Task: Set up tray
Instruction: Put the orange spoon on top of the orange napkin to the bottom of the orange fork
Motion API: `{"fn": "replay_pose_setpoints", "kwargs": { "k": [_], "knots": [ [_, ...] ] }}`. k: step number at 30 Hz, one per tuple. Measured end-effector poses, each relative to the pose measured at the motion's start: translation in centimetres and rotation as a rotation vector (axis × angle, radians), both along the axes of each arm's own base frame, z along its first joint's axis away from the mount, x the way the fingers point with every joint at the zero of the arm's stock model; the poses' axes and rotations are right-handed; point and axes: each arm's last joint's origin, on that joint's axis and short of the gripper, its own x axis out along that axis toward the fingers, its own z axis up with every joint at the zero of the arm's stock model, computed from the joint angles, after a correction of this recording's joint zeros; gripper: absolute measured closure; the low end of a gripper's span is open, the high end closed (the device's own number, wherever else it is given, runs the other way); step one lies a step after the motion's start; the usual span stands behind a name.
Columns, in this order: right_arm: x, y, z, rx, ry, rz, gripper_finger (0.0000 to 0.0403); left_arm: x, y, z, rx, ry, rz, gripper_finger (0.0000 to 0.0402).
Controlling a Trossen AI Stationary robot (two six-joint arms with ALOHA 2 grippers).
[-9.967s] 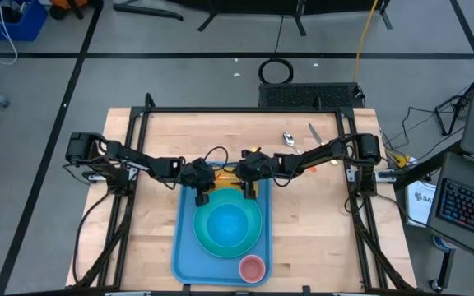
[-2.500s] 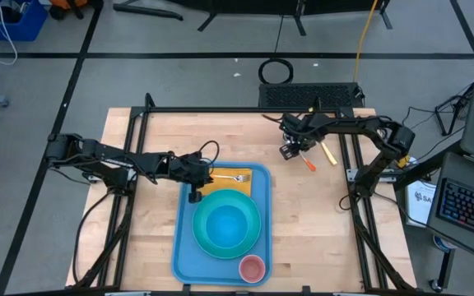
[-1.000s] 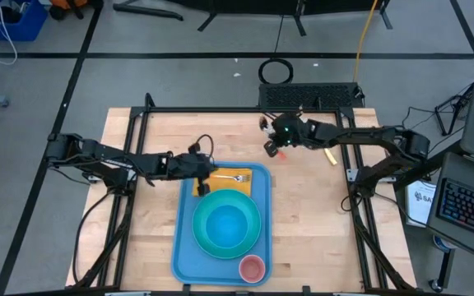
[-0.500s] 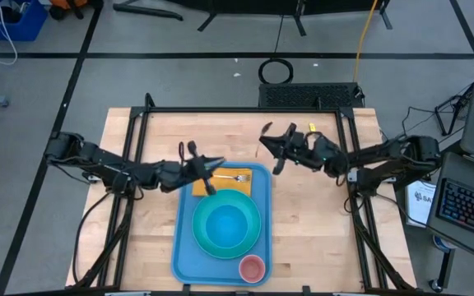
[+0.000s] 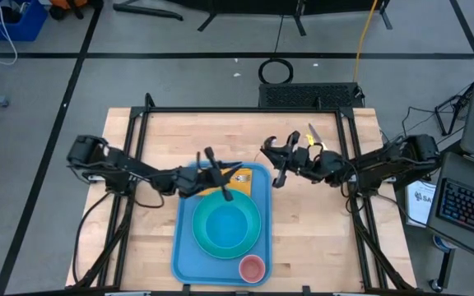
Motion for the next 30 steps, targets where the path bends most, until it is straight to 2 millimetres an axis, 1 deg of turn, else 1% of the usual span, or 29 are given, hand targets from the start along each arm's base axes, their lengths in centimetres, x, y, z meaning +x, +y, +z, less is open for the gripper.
{"fn": "replay_pose_setpoints", "kwargs": {
  "k": [4, 7, 9, 13, 16, 20, 23, 26, 30],
  "knots": [
    [-0.1, 0.2, 0.0, -0.013, 0.013, -0.059, 0.0403, 1.9, 0.2, -0.5, -0.022, 0.002, 0.007, 0.0364],
    [-0.1, 0.4, 0.1, -0.028, 0.015, -0.079, 0.0403, 2.7, 0.6, -0.7, -0.045, -0.002, 0.064, 0.0364],
    [-0.1, 0.5, 0.1, -0.040, 0.015, -0.083, 0.0403, 3.0, 0.7, -0.6, -0.075, -0.018, 0.118, 0.0364],
    [-0.1, 0.5, 0.1, -0.045, 0.018, -0.087, 0.0403, 3.2, 1.0, -0.2, -0.095, -0.043, 0.126, 0.0356],
    [-0.1, 0.5, 0.1, -0.047, 0.019, -0.090, 0.0403, 3.2, 1.1, -0.3, -0.098, -0.036, 0.120, 0.0327],
    [-0.1, 0.5, 0.1, -0.048, 0.019, -0.091, 0.0403, 3.2, 1.1, -0.3, -0.162, -0.065, 0.091, 0.0271],
    [-0.1, 0.5, 0.1, -0.048, 0.019, -0.090, 0.0403, 3.3, 1.2, -0.2, -0.186, -0.090, 0.078, 0.0236],
    [-0.1, 0.5, 0.1, -0.044, 0.017, -0.087, 0.0403, 3.3, 1.5, -0.3, -0.192, -0.078, 0.058, 0.0214],
    [-0.1, 0.5, 0.1, -0.042, 0.014, -0.086, 0.0403, 3.4, 1.9, -0.4, -0.237, -0.092, 0.023, 0.0203]
  ]
}}
